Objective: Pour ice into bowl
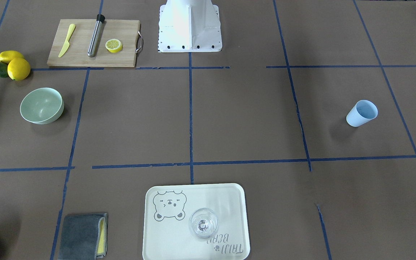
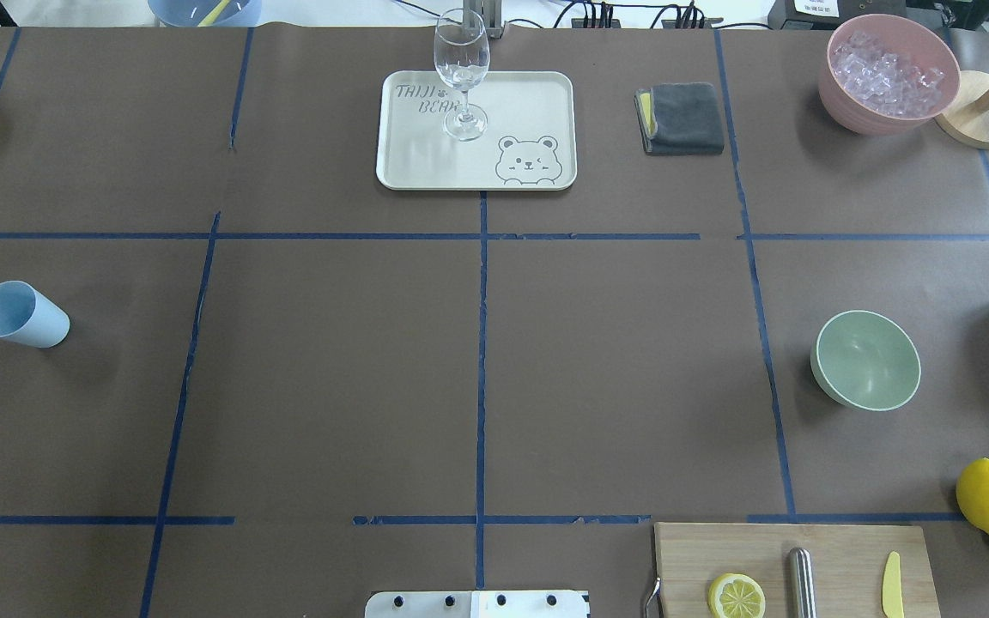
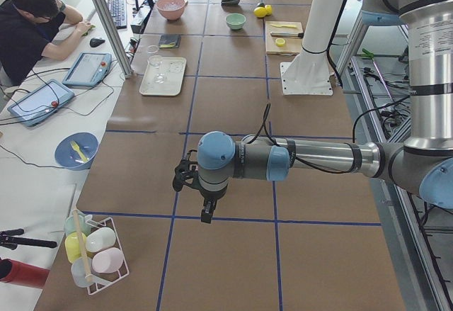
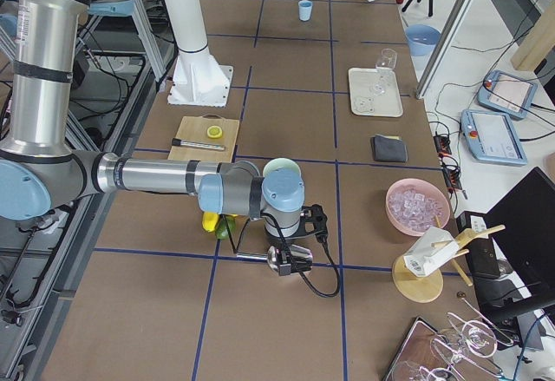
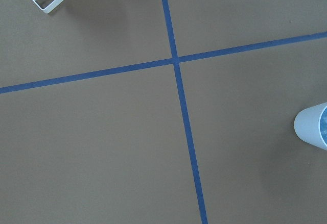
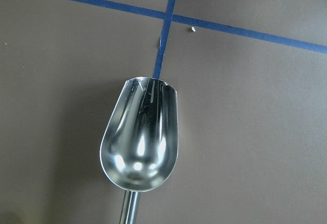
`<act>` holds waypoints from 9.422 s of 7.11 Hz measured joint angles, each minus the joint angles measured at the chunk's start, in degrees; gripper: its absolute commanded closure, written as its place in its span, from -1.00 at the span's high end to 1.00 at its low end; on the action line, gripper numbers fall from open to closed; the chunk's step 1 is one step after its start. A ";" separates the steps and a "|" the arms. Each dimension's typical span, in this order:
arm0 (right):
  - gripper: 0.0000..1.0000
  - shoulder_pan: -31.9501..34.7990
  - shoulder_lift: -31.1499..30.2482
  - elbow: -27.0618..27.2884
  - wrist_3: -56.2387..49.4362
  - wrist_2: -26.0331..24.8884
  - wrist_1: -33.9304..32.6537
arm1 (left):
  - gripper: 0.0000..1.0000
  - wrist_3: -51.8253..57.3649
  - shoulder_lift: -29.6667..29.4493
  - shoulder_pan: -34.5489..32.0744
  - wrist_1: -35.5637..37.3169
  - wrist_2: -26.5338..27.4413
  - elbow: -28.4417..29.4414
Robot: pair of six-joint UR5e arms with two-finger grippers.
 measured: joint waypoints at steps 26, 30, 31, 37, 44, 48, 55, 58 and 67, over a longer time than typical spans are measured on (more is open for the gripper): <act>-1.00 -35.69 5.59 -6.96 31.56 -1.81 39.62 | 1.00 0.14 -0.15 0.30 -0.73 -0.04 -0.21; -1.00 -35.77 6.47 -4.10 33.34 0.54 39.68 | 1.00 0.17 -0.14 0.30 -0.70 -0.04 -0.19; -1.00 -36.09 8.26 -2.52 37.38 1.93 39.66 | 1.00 0.18 -0.11 0.30 -0.70 -0.04 -0.21; -1.00 -55.40 43.26 -2.23 73.64 -12.80 21.90 | 1.00 0.12 -0.17 0.29 -0.71 -0.04 -0.34; 0.98 -66.89 73.79 -35.57 87.53 -28.68 14.04 | 1.00 0.12 -0.14 0.26 -0.43 -0.04 -0.37; 1.00 -65.63 73.64 -33.43 86.32 -30.79 13.88 | 1.00 0.07 -0.13 0.26 -0.60 0.18 -0.55; 1.00 -34.33 46.77 -14.52 45.04 -6.69 12.56 | 1.00 -0.37 -2.24 0.44 -17.40 0.32 0.56; 1.00 -17.66 31.47 -12.04 15.02 -1.11 12.09 | 1.00 -2.38 -2.87 0.46 -41.51 0.12 4.54; 1.00 -6.54 12.26 -6.23 1.68 2.13 12.66 | 1.00 -65.32 14.95 51.85 -81.82 59.31 -1.34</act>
